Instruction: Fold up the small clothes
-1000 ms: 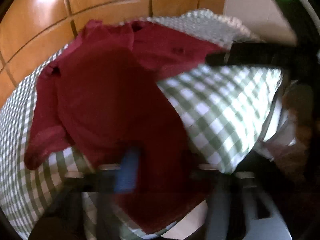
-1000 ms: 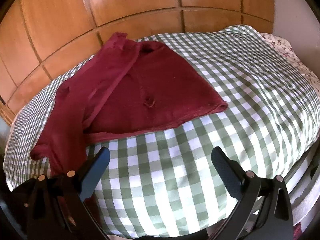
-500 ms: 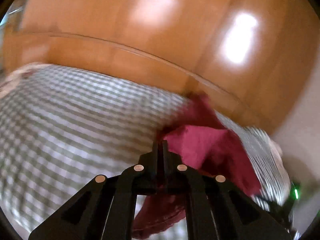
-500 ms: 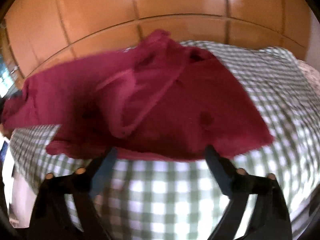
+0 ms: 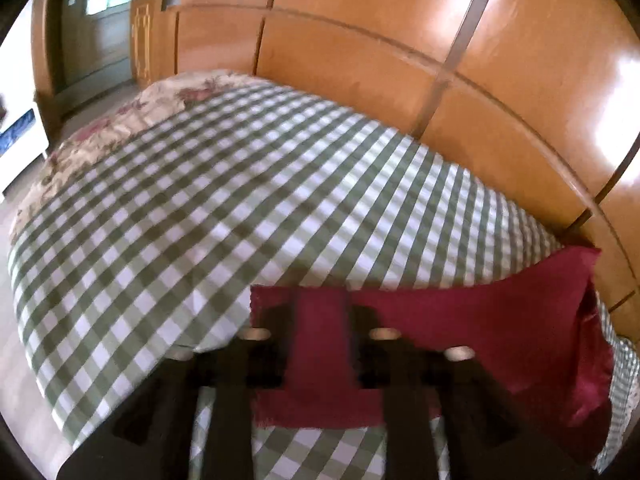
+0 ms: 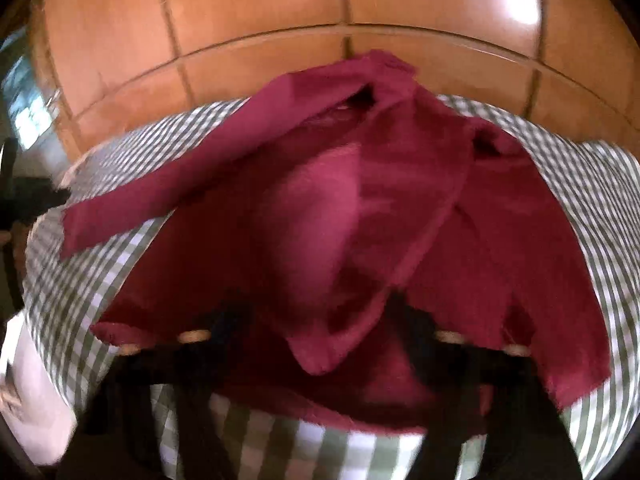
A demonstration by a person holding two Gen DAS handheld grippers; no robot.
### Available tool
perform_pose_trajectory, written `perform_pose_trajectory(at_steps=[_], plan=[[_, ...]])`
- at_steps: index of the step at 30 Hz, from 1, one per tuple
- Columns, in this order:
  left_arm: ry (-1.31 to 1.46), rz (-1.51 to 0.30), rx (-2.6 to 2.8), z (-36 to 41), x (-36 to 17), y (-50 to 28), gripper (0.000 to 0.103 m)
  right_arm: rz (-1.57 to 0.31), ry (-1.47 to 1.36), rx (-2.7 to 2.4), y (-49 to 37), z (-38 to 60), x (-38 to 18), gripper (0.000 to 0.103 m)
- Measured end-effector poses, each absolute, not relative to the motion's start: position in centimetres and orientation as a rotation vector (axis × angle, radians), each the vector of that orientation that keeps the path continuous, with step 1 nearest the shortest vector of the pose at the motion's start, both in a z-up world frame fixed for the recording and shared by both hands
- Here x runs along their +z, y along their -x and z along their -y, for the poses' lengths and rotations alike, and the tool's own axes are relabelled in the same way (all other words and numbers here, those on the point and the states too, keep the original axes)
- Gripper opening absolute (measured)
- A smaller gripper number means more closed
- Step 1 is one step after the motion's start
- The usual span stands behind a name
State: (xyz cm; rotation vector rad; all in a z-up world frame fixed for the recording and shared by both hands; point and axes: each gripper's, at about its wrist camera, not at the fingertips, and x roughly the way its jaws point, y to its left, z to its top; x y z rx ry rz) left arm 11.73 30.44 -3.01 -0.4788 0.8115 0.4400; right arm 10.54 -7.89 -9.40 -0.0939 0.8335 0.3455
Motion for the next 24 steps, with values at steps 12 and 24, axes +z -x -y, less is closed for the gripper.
perform_pose_trajectory(at_steps=[12, 24], plan=[[0.370, -0.785, 0.099, -20.3, -3.3, -5.8, 0.063, -0.660, -0.063, -0.024, -14.0, 24.6, -3.1, 0.014], [0.432, -0.958, -0.181, -10.9, -7.7, -6.1, 0.063, -0.651, -0.348, -0.339, -15.3, 39.7, -4.1, 0.084]])
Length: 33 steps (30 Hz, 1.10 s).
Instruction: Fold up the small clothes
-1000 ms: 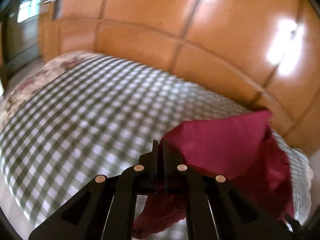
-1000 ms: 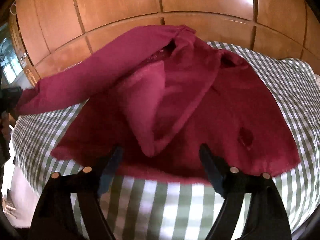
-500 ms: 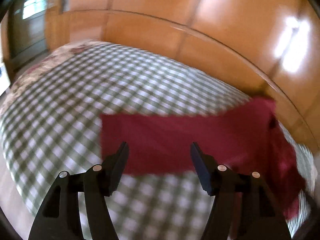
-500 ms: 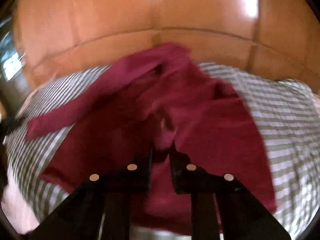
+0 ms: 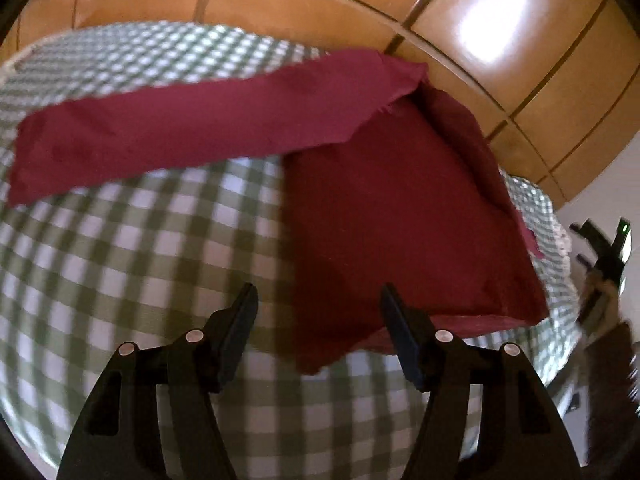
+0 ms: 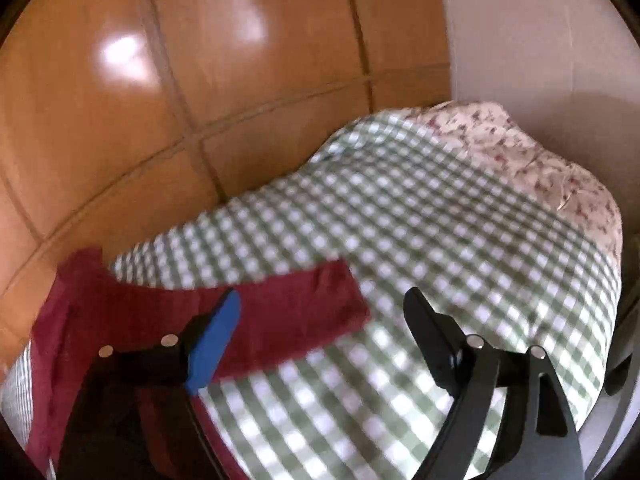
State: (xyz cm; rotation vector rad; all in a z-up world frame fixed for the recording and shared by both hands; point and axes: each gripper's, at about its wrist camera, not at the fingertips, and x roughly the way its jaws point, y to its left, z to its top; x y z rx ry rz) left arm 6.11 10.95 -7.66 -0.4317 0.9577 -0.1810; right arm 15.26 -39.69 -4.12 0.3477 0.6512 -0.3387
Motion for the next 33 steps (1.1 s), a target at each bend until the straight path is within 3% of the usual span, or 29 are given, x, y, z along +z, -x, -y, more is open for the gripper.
perform_pose_trajectory(at_steps=[9, 10, 11, 12, 13, 14, 15, 16, 18, 19, 27, 33], plan=[[0.488, -0.985, -0.220, -10.5, -9.0, -7.0, 0.062, -0.833, -0.345, -0.096, -9.1, 32.5, -9.8, 0.084], [0.501, -0.983, -0.223, -10.7, -9.1, -7.1, 0.060, -0.853, -0.338, -0.081, -9.0, 31.8, -10.4, 0.084], [0.509, -0.984, -0.226, -10.8, -9.2, -7.2, 0.052, -0.872, -0.334, -0.071, -9.1, 31.3, -10.9, 0.081], [0.517, -0.990, -0.235, -10.7, -9.3, -7.3, 0.042, -0.902, -0.330, -0.060, -9.1, 30.7, -11.6, 0.067], [0.517, -0.998, -0.240, -10.7, -9.4, -7.4, 0.040, -0.916, -0.319, -0.058, -9.1, 30.1, -11.9, 0.057], [0.513, -0.997, -0.237, -10.7, -9.4, -7.4, 0.034, -0.911, -0.300, -0.060, -9.0, 29.8, -12.0, 0.055], [0.507, -0.998, -0.238, -10.7, -9.4, -7.5, 0.024, -0.909, -0.281, -0.045, -9.0, 29.3, -11.8, 0.044], [0.502, -1.003, -0.242, -10.6, -9.5, -7.5, 0.021, -0.914, -0.274, -0.030, -9.1, 29.1, -11.8, 0.031], [0.500, -0.995, -0.239, -10.9, -9.5, -7.3, 0.009, -0.911, -0.250, -0.031, -9.0, 28.7, -11.1, 0.016], [0.501, -0.985, -0.238, -11.1, -9.3, -7.2, 0.007, -0.898, -0.240, -0.028, -8.7, 28.6, -10.6, 0.010], [0.448, -0.917, -0.281, -11.2, -6.7, -4.7, 0.005, -0.800, -0.193, 0.048, -4.5, 29.3, -5.1, 0.007], [0.457, -0.920, -0.304, -12.4, -6.0, -0.5, 0.005, -0.884, -0.179, 0.056, -0.5, 30.5, -6.2, 0.007]])
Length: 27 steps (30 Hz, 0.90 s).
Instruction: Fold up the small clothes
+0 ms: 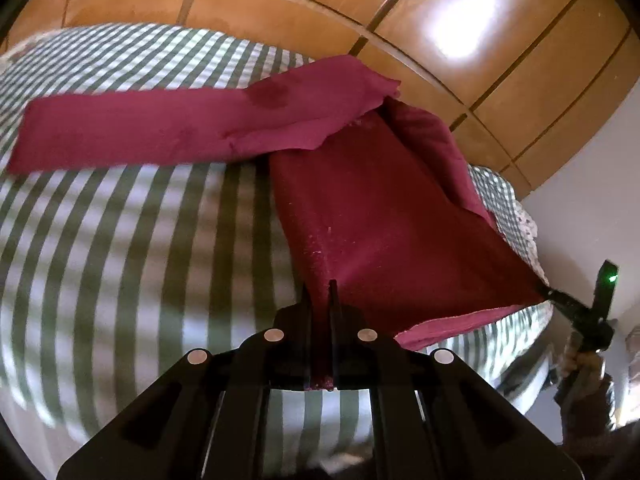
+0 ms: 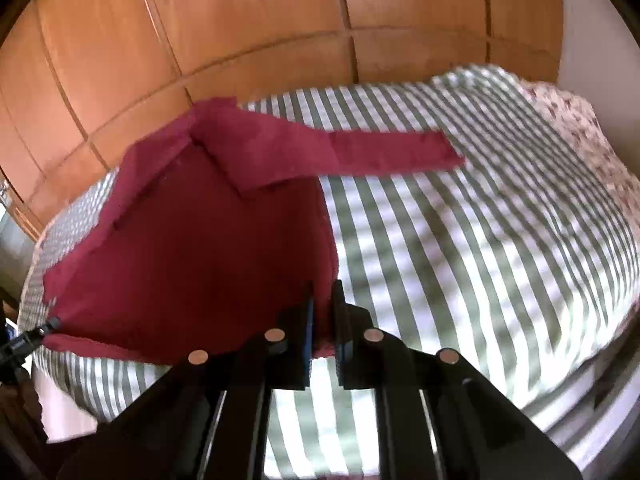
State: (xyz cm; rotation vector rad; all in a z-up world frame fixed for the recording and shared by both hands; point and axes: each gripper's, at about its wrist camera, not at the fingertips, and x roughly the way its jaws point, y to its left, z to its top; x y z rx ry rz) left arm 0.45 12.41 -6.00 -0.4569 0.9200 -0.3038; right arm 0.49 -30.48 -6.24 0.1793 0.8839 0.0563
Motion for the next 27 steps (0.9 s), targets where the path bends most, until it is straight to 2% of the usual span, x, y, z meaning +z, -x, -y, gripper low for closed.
perform_pose_trajectory(at_steps=[6, 8, 9, 10, 11, 12, 15, 17, 19, 24, 27], plan=[[0.456, -1.000, -0.268, -12.8, -7.4, 3.1, 0.006, -0.995, -0.115, 0.063, 1.7, 29.4, -8.8, 0.010], [0.441, -1.015, -0.188, -13.3, -7.8, 2.6, 0.006, -0.981, -0.085, 0.017, 1.3, 29.3, -8.7, 0.027], [0.445, -1.013, -0.167, -13.7, -7.9, 2.4, 0.018, -0.952, -0.080, 0.002, 1.0, 29.2, -8.2, 0.047], [0.468, -1.007, -0.141, -14.4, -7.8, 2.1, 0.030, -0.924, -0.080, -0.002, 0.6, 29.0, -7.7, 0.060], [0.494, -0.986, -0.094, -15.4, -7.6, 1.8, 0.059, -0.896, -0.077, -0.002, 0.4, 28.7, -7.2, 0.063], [0.509, -0.961, -0.058, -16.1, -7.3, 1.7, 0.073, -0.861, -0.071, 0.004, -0.1, 28.0, -6.6, 0.068], [0.529, -0.915, 0.110, -19.5, -7.0, 0.9, 0.073, -0.815, -0.075, 0.055, -1.8, 25.5, -6.0, 0.079], [0.566, -0.911, 0.231, -22.4, -7.2, 0.2, 0.073, -0.826, -0.078, 0.115, -3.2, 23.2, -6.4, 0.079], [0.582, -0.888, 0.326, -25.1, -7.2, -0.4, 0.073, -0.837, -0.074, 0.165, -4.5, 20.5, -7.5, 0.090], [0.489, -0.864, 0.445, -29.3, -7.1, -2.5, 0.073, -0.964, -0.088, 0.272, -7.3, 15.3, -11.7, 0.090], [0.462, -0.886, 0.479, -31.1, -7.9, -4.3, 0.073, -0.957, 0.029, 0.256, -7.6, 13.4, -13.3, 0.101]])
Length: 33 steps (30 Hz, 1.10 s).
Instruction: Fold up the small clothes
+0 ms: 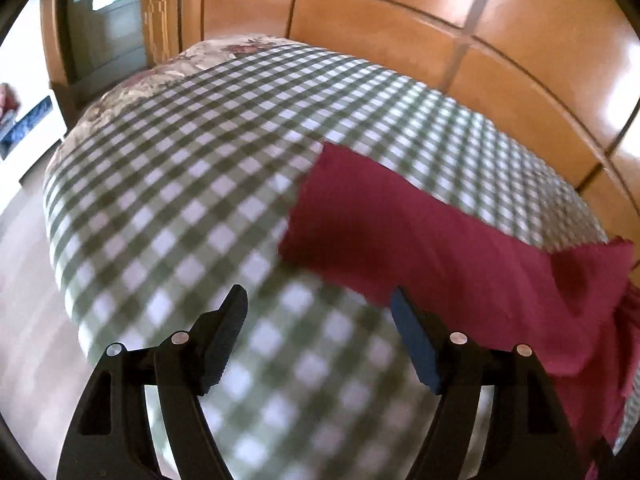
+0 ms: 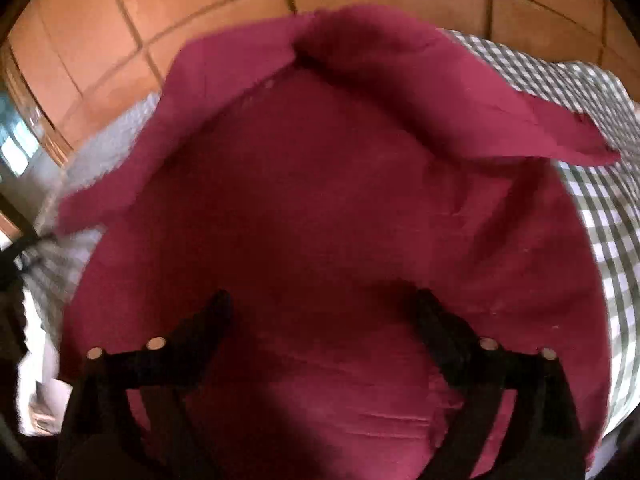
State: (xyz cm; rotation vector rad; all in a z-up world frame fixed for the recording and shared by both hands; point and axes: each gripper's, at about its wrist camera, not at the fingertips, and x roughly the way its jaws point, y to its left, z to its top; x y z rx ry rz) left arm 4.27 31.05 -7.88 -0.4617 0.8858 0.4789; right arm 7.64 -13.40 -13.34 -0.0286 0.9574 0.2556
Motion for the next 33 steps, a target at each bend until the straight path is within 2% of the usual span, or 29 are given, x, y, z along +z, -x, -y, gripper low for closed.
perform_pose_trajectory(at_steps=[3, 4, 7, 8, 19, 20, 22, 23, 24, 25, 26, 27, 32, 33], plan=[[0.441, -0.886, 0.480, -32.3, -8.8, -6.4, 0.072, -0.953, 0.037, 0.251, -7.9, 13.3, -13.4, 0.101], [0.423, -0.890, 0.466, -32.5, -9.0, -7.5, 0.069, -0.953, 0.029, 0.255, -8.0, 13.5, -13.4, 0.101], [0.327, -0.911, 0.447, -32.2, -9.4, -9.8, 0.034, -0.946, 0.031, 0.252, -8.0, 13.4, -13.4, 0.101], [0.312, -0.913, 0.434, -32.2, -9.2, -10.2, 0.014, -0.943, 0.035, 0.248, -7.7, 13.0, -13.4, 0.101], [0.402, -0.763, 0.717, -40.8, -3.9, -8.3, 0.010, -0.926, 0.036, 0.238, -7.3, 12.5, -13.9, 0.101], [0.389, -0.768, 0.744, -41.1, -3.9, -8.3, 0.004, -0.925, 0.035, 0.239, -7.4, 12.6, -13.9, 0.101], [0.368, -0.795, 0.764, -41.0, -4.0, -8.3, 0.004, -0.923, 0.034, 0.239, -7.2, 12.8, -14.0, 0.101], [0.384, -0.816, 0.757, -40.8, -4.2, -8.2, 0.008, -0.921, 0.032, 0.239, -7.2, 12.8, -14.0, 0.101], [0.409, -0.828, 0.730, -40.3, -4.2, -8.0, 0.023, -0.920, 0.032, 0.237, -7.2, 12.8, -14.0, 0.101], [0.435, -0.825, 0.687, -39.6, -4.0, -7.7, 0.033, -0.919, 0.032, 0.236, -7.1, 12.7, -14.0, 0.101], [0.449, -0.799, 0.651, -38.4, -3.7, -7.4, 0.052, -0.919, 0.032, 0.236, -7.1, 12.8, -14.0, 0.101], [0.446, -0.770, 0.620, -37.0, -3.2, -7.0, 0.058, -0.919, 0.032, 0.237, -7.2, 12.8, -14.0, 0.101], [0.346, -0.725, 0.345, -26.8, -1.2, -6.6, 0.058, -0.946, -0.014, 0.275, -7.4, 13.6, -13.1, 0.100], [0.317, -0.726, 0.255, -23.7, -1.1, -6.5, 0.058, -0.954, -0.072, 0.289, -7.5, 14.8, -12.6, 0.094]])
